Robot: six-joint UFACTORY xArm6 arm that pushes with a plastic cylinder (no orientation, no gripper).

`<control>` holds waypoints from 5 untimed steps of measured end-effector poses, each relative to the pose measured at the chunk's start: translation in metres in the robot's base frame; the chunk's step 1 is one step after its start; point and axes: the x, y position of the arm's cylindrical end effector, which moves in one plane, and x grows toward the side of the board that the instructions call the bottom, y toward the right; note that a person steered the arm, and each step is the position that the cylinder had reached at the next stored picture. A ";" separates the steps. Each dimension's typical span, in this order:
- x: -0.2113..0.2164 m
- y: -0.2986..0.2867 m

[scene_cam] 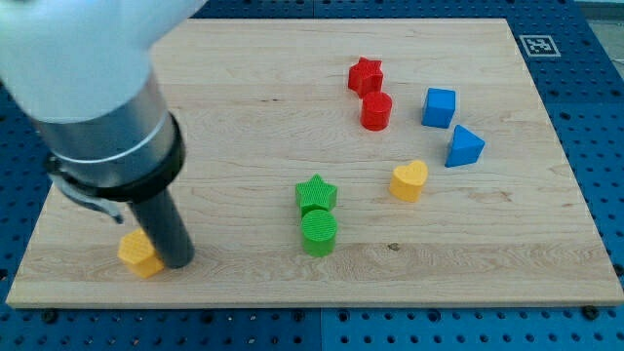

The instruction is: Move the yellow hexagon to the bottom left

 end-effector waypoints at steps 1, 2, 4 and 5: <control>0.000 -0.020; 0.000 -0.027; 0.000 -0.054; 0.000 -0.056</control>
